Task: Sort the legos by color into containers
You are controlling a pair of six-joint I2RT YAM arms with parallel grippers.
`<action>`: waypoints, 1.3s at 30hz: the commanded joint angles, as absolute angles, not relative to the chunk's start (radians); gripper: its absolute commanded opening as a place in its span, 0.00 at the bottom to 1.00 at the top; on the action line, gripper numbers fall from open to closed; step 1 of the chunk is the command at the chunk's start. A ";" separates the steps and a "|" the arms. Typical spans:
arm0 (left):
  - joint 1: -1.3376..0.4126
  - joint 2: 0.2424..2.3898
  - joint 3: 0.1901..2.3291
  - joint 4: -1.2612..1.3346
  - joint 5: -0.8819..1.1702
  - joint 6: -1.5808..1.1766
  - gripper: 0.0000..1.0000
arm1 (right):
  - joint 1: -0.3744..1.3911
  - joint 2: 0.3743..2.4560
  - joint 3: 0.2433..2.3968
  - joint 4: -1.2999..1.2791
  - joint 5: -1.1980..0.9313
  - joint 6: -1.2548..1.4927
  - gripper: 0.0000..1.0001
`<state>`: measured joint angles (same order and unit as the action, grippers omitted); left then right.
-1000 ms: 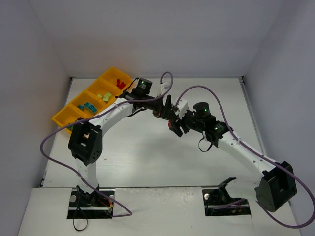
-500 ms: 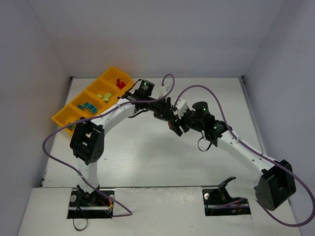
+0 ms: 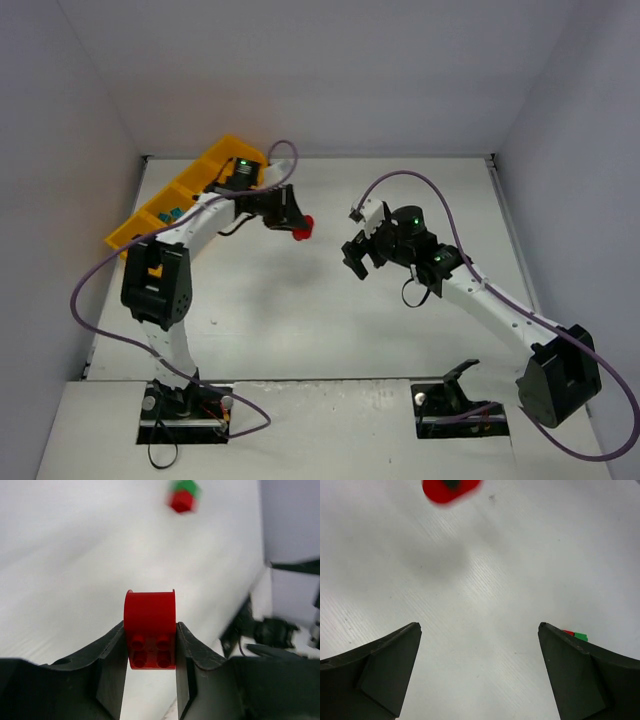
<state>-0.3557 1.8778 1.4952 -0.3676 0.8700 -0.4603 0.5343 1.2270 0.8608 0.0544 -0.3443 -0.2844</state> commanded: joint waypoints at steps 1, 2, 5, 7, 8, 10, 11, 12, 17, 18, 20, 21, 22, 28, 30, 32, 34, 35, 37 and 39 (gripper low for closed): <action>-0.174 1.698 1.522 -0.451 0.623 -0.393 0.00 | 0.519 1.233 0.902 0.094 -0.290 -0.214 1.00; -0.149 1.662 1.532 -0.498 0.520 -0.365 0.00 | 0.512 1.239 0.905 0.094 -0.281 -0.197 1.00; -0.062 1.611 1.548 -0.549 0.349 -0.330 0.00 | 0.494 1.265 0.920 0.092 -0.270 -0.111 1.00; -0.031 1.605 1.571 -0.571 0.298 -0.319 0.00 | 0.470 1.284 0.943 0.086 -0.276 -0.060 1.00; -0.014 1.614 1.586 -0.575 0.273 -0.307 0.00 | 0.460 1.299 0.948 0.084 -0.305 -0.029 1.00; -0.005 1.640 1.649 -0.569 0.230 -0.302 0.00 | 0.446 1.308 0.957 0.084 -0.319 -0.011 1.00; -0.005 1.679 1.673 -0.557 0.218 -0.304 0.00 | 0.445 1.315 0.960 0.083 -0.327 -0.014 1.00; -0.005 1.702 1.699 -0.534 0.209 -0.310 0.00 | 0.445 1.315 0.963 0.083 -0.325 -0.017 1.00; -0.005 1.885 1.903 -0.422 0.210 -0.363 0.00 | 0.442 1.313 0.956 0.075 -0.311 -0.023 1.00; -0.005 1.911 1.928 -0.404 0.204 -0.367 0.00 | 0.442 1.312 0.954 0.071 -0.310 -0.020 1.00; -0.005 1.977 1.985 -0.341 0.190 -0.379 0.02 | 0.439 1.304 0.951 0.066 -0.313 -0.014 1.00; -0.005 1.999 2.002 -0.318 0.189 -0.382 0.02 | 0.437 1.301 0.950 0.060 -0.316 -0.008 1.00; -0.005 2.019 2.020 -0.301 0.190 -0.385 0.03 | 0.437 1.293 0.948 0.058 -0.318 -0.005 1.00; -0.006 2.187 2.141 -0.143 0.192 -0.439 0.04 | 0.425 1.284 0.940 0.037 -0.333 0.028 1.00; -0.009 2.207 2.164 -0.111 0.190 -0.442 0.05 | 0.423 1.281 0.939 0.023 -0.339 0.031 1.00; -0.018 2.226 2.168 -0.051 0.186 -0.445 0.05 | 0.422 1.273 0.933 0.012 -0.337 0.037 1.00; -0.026 2.252 2.175 -0.020 0.183 -0.449 0.10 | 0.419 1.266 0.920 0.009 -0.336 0.043 1.00; -0.029 2.264 2.186 -0.018 0.183 -0.452 0.11 | 0.419 1.264 0.916 0.006 -0.331 0.052 1.00; -0.034 2.304 2.227 -0.025 0.183 -0.457 0.17 | 0.414 1.256 0.905 0.005 -0.328 0.061 1.00; -0.038 2.332 2.264 -0.029 0.184 -0.462 0.21 | 0.413 1.244 0.899 0.005 -0.321 0.072 1.00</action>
<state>-0.0231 2.3466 2.1738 -0.1341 0.1898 -0.4393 0.4229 1.2953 0.9047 -0.0196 -0.3222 0.0425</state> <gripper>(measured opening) 0.308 0.999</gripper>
